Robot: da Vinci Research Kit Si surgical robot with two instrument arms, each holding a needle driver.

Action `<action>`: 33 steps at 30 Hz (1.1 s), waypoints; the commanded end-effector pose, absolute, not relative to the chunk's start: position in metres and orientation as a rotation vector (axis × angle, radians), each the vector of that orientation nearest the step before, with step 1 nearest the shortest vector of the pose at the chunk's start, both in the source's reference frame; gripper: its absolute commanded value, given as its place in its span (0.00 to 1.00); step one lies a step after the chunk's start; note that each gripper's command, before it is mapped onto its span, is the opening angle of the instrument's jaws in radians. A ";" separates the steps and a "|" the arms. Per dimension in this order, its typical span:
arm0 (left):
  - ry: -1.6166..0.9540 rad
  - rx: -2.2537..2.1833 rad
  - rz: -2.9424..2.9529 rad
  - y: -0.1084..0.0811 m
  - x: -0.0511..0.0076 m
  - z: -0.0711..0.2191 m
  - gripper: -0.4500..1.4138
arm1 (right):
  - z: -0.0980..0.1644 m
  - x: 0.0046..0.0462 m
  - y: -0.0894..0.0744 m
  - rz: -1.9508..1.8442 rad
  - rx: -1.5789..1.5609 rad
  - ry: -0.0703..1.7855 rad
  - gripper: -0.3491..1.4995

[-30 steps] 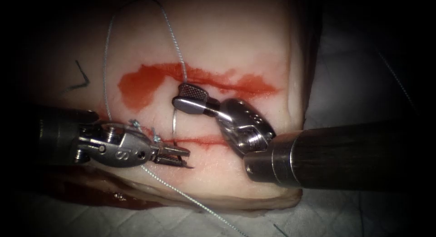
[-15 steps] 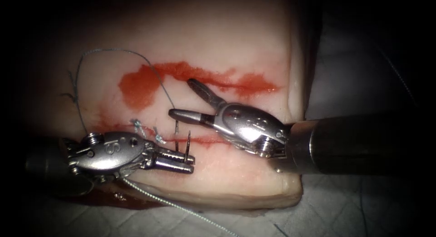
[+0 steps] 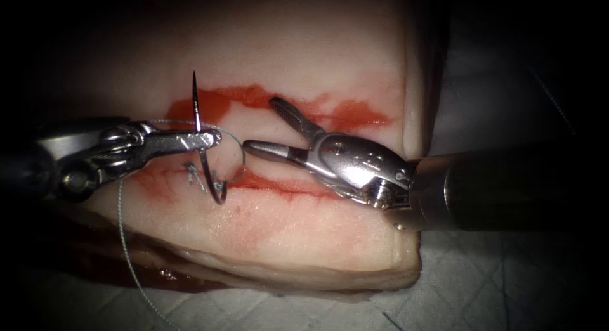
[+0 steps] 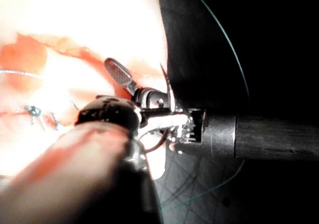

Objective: Wound Closure

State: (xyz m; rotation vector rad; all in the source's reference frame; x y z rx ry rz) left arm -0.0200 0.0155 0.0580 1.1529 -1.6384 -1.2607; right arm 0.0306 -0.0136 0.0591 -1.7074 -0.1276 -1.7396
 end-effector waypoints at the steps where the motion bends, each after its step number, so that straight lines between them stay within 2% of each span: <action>1: -1.670 1.162 -1.276 0.016 -0.0196 0.057 0.00 | 0.059 0.0312 -0.013 -1.733 -1.708 -0.128 0.96; 10: -1.947 0.819 -1.030 0.021 -0.0138 0.050 0.00 | 0.058 0.0301 -0.012 -1.696 -1.719 -0.129 0.96; 18: -2.030 0.452 -0.765 0.023 -0.0117 0.045 0.00 | 0.057 0.0295 -0.011 -1.666 -1.689 -0.151 0.95; 22: -1.985 0.263 -0.607 0.021 -0.0137 0.045 0.00 | 0.056 0.0294 -0.011 -1.471 -1.573 -0.062 0.90; 24: -1.854 0.189 -0.433 0.019 -0.0169 0.047 0.00 | 0.054 0.0287 -0.011 -1.334 -1.503 0.005 0.82; 27: -1.721 0.130 -0.227 0.016 -0.0205 0.050 0.00 | 0.053 0.0279 -0.011 -1.253 -1.476 0.080 0.82; 33: -1.530 0.077 0.110 0.011 -0.0254 0.058 0.00 | 0.052 0.0261 -0.013 -1.074 -1.434 0.366 0.83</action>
